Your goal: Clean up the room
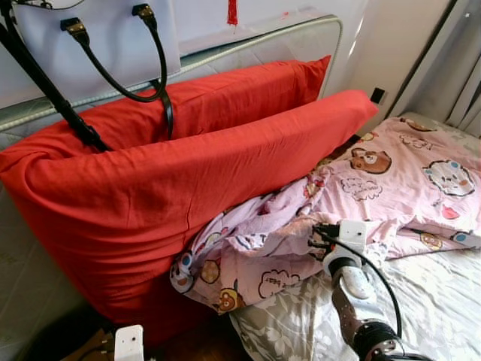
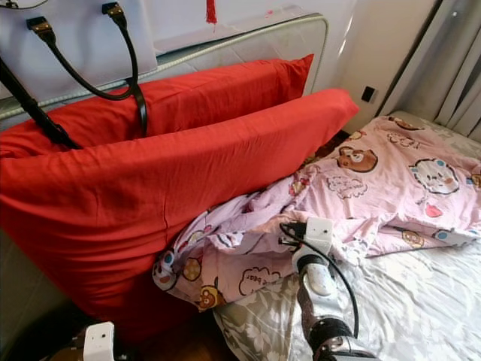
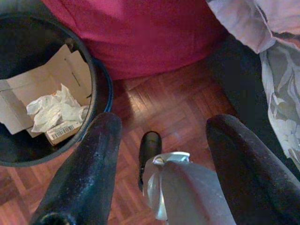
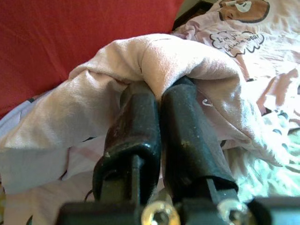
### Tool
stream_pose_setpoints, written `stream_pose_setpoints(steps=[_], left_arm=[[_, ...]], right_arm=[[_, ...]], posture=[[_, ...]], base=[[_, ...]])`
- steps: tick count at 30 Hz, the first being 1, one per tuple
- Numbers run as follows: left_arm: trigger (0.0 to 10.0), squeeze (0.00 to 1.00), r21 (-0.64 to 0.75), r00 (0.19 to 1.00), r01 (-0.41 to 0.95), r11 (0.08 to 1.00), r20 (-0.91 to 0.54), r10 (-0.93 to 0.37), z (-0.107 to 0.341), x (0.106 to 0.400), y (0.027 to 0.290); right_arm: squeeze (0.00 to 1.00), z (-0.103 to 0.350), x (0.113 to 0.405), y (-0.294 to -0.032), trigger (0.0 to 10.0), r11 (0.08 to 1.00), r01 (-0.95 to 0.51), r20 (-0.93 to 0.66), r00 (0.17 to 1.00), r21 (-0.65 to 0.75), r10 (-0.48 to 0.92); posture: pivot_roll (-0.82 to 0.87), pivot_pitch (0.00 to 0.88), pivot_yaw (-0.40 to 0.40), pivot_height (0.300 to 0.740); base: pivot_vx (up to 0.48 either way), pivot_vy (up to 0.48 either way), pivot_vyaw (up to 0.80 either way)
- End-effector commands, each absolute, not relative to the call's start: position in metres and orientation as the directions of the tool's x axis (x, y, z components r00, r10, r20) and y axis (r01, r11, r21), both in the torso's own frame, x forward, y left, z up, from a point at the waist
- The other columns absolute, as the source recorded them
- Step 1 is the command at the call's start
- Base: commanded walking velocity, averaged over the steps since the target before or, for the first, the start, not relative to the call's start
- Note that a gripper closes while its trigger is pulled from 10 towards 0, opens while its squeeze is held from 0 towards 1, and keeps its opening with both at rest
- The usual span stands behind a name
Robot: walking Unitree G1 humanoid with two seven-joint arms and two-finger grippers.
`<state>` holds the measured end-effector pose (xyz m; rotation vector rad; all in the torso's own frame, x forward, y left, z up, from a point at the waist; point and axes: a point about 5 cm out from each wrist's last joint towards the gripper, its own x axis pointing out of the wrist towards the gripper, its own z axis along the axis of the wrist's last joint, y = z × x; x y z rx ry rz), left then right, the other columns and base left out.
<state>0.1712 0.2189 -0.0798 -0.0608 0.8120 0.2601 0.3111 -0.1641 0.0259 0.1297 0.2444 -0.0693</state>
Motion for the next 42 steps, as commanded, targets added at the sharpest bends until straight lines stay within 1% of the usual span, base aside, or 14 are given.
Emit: stream_pose_setpoints(steps=[1, 5, 14, 42], left_arm=[[10.0, 0.00, 0.053, 0.640, -0.229, 0.972, -0.744, 0.192, -0.084, 0.163, 0.216], [10.0, 0.00, 0.061, 0.632, -0.232, 0.971, -0.749, 0.198, -0.086, 0.157, 0.219], [10.0, 0.00, 0.064, 0.628, -0.228, 0.972, -0.753, 0.197, -0.087, 0.152, 0.219], [10.0, 0.00, 0.060, 0.628, -0.230, 0.971, -0.753, 0.195, -0.088, 0.151, 0.220]], right_arm=[[0.00, 0.025, 0.308, -0.166, 10.0, 0.989, 0.090, -0.232, 0.971, 0.120, -0.061], [0.00, 0.021, 0.301, -0.169, 10.0, 0.988, 0.096, -0.226, 0.972, 0.120, -0.067], [0.00, 0.012, 0.291, -0.171, 10.0, 0.988, 0.105, -0.240, 0.968, 0.113, -0.076], [0.00, 0.012, 0.290, -0.171, 10.0, 0.988, 0.111, -0.234, 0.969, 0.105, -0.084]], posture=[[0.01, 0.110, -0.047, 0.740], [0.01, 0.135, -0.042, 0.740], [0.02, 0.148, -0.035, 0.740], [0.02, 0.154, -0.034, 0.740]], base=[[0.000, 0.000, 0.00], [-0.242, 0.000, 0.00], [-0.258, 0.000, 0.00], [-0.303, 0.000, 0.00]])
